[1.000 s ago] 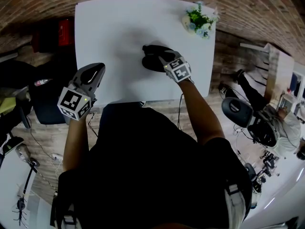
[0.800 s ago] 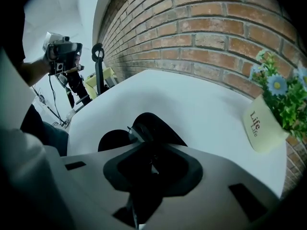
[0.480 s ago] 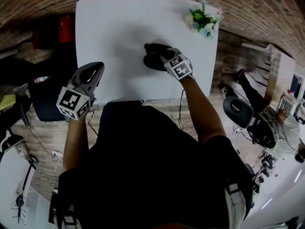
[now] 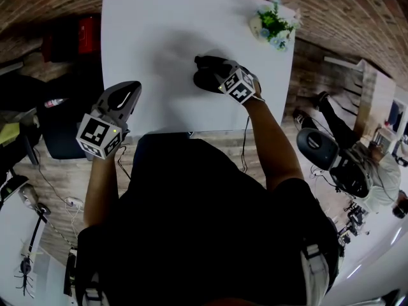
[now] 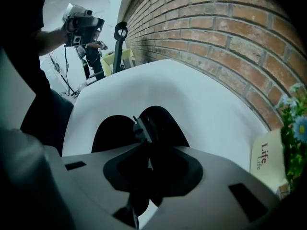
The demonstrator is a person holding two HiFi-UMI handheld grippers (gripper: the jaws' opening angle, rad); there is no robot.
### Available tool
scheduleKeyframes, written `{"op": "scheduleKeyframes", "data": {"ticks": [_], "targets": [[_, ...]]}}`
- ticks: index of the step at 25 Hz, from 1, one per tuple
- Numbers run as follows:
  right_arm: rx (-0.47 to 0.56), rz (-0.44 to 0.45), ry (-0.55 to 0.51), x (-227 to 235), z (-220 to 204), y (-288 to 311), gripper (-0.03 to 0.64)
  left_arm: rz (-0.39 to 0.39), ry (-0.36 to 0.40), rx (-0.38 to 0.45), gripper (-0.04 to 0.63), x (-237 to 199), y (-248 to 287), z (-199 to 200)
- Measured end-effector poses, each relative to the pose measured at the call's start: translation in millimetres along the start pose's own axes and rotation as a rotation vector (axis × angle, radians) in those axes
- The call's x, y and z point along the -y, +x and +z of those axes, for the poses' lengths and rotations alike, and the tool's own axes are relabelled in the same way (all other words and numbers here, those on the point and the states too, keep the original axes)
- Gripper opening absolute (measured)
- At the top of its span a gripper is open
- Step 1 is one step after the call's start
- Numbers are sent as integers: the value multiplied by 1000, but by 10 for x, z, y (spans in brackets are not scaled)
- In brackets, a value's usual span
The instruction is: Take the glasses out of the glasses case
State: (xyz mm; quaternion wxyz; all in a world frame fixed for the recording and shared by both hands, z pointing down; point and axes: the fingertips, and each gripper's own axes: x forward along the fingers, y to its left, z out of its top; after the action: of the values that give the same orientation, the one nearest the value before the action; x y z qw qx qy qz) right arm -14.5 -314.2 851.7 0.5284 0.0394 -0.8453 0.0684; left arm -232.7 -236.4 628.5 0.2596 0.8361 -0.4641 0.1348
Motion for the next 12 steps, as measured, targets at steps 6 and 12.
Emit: {"op": "scheduleKeyframes", "data": {"ticks": [6,12], "targets": [[-20,40,-58,-1,27,4,87,2,-5,-7,20,-40,-4,-32],[-47,76,-119,-39,39,19,64,-6,-4,-9,20,-53,-3,-25]]}}
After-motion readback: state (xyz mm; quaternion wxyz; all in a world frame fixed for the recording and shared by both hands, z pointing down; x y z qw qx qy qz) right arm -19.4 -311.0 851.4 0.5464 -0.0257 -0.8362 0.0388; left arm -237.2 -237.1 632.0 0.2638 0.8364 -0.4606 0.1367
